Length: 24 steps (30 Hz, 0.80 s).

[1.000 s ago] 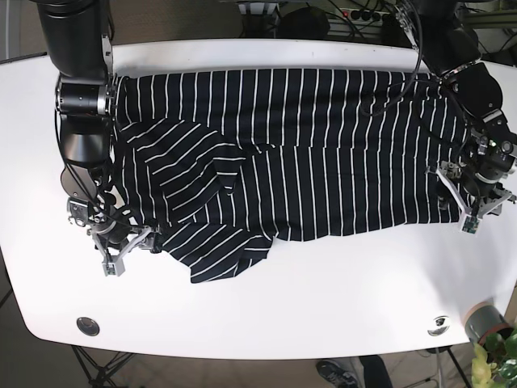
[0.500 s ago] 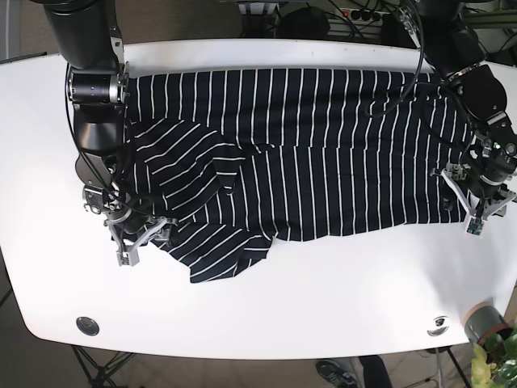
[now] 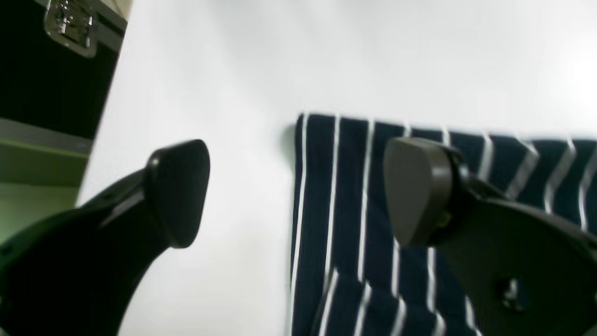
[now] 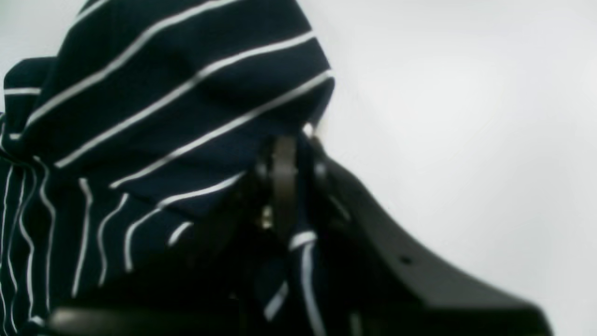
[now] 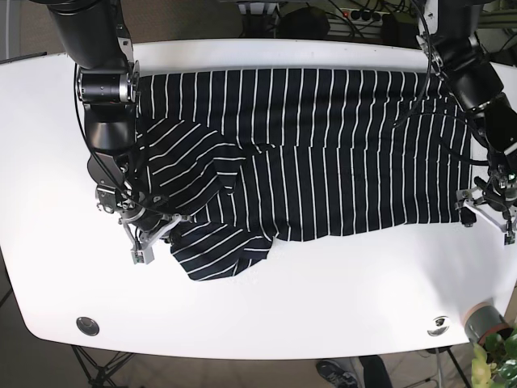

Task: Fold the T-shirt properly
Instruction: 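Grasp the shirt's side edges with both grippers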

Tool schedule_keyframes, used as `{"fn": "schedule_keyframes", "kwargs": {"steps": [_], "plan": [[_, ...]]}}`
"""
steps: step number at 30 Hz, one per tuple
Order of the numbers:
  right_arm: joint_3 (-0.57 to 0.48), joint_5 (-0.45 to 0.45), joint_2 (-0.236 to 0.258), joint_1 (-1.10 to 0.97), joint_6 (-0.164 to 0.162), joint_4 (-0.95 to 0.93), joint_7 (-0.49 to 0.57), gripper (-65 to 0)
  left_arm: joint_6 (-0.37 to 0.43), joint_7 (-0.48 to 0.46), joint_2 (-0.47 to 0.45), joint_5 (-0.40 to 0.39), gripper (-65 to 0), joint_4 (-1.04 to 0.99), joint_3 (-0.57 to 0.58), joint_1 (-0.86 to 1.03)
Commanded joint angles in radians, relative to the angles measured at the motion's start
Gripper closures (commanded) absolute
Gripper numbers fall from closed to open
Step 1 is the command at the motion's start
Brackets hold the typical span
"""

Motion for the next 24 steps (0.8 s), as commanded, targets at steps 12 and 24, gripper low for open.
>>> {"fn": "schedule_keyframes", "kwargs": {"steps": [12, 24], "plan": [[0.002, -0.006, 0.001, 0.034, 0.005, 0.006, -0.022, -2.4, -0.055, -0.299, -0.105, -0.007, -55.6, -0.535, -0.003, -0.162], [0.004, 0.003, 0.001, 0.035, 0.005, 0.006, -0.022, -2.4, -0.121, -0.404, -0.107, -0.009, -55.6, -0.777, 0.049, -0.248]]}}
